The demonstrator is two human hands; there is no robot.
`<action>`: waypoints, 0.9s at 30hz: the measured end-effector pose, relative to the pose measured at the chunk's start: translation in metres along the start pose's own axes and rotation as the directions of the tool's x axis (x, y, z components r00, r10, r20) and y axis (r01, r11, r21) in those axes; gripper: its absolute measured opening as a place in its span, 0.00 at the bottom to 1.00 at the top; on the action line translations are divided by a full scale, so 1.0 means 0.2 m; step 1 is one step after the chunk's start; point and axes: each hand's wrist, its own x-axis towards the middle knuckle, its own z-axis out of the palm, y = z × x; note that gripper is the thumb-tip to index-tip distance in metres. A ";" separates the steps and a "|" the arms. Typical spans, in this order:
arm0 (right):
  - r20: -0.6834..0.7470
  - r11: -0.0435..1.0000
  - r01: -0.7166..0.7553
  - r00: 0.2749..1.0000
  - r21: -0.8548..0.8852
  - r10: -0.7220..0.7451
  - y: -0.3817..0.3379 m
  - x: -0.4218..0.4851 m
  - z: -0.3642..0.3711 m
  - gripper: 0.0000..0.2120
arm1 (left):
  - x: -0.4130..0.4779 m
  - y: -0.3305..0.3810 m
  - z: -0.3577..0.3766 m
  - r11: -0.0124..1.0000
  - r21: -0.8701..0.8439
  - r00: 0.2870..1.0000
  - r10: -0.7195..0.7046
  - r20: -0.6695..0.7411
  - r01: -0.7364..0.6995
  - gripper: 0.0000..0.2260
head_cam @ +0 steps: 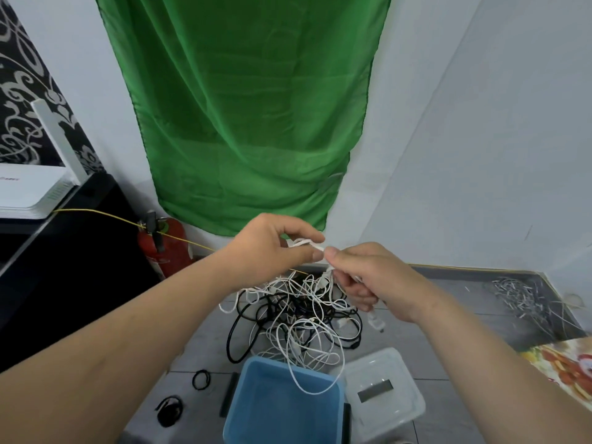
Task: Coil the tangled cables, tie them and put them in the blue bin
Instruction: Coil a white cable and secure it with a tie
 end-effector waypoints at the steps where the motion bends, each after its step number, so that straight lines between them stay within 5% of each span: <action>1: -0.004 0.999 -0.008 1.000 0.035 0.008 -0.01 0.00 0.00 0.25 | 0.00 0.00 -0.02 0.999 -0.036 0.999 -0.016 0.045 0.017 0.08; 4: -0.077 0.978 -0.043 0.995 0.202 0.060 -0.02 0.00 -0.03 0.26 | -0.01 0.00 -0.07 0.991 -0.126 0.995 -0.029 0.100 0.041 0.06; 9: -0.021 0.831 -0.073 0.995 0.551 0.101 -0.06 -0.01 -0.05 0.22 | 0.01 -0.05 -0.14 0.997 0.079 0.999 -0.026 0.039 0.023 0.06; 14: -0.181 0.544 0.090 0.977 0.834 0.115 -0.06 0.02 -0.11 0.20 | 0.00 -0.07 -0.01 0.996 0.088 0.982 -0.035 0.186 0.019 0.05; 18: -0.226 0.390 0.121 0.945 0.913 0.235 -0.02 0.05 -0.12 0.19 | -0.02 -0.04 0.08 0.997 0.077 0.992 0.014 0.122 -0.024 0.06; 22: -0.127 0.214 0.076 0.964 0.974 0.236 -0.05 0.04 -0.12 0.20 | 0.00 -0.11 0.11 0.983 0.159 0.994 -0.104 0.042 0.097 0.10; 27: -0.110 0.274 0.051 0.973 0.960 0.203 -0.05 0.03 -0.09 0.18 | 0.01 -0.13 0.14 0.949 0.098 0.944 -0.310 0.110 0.300 0.16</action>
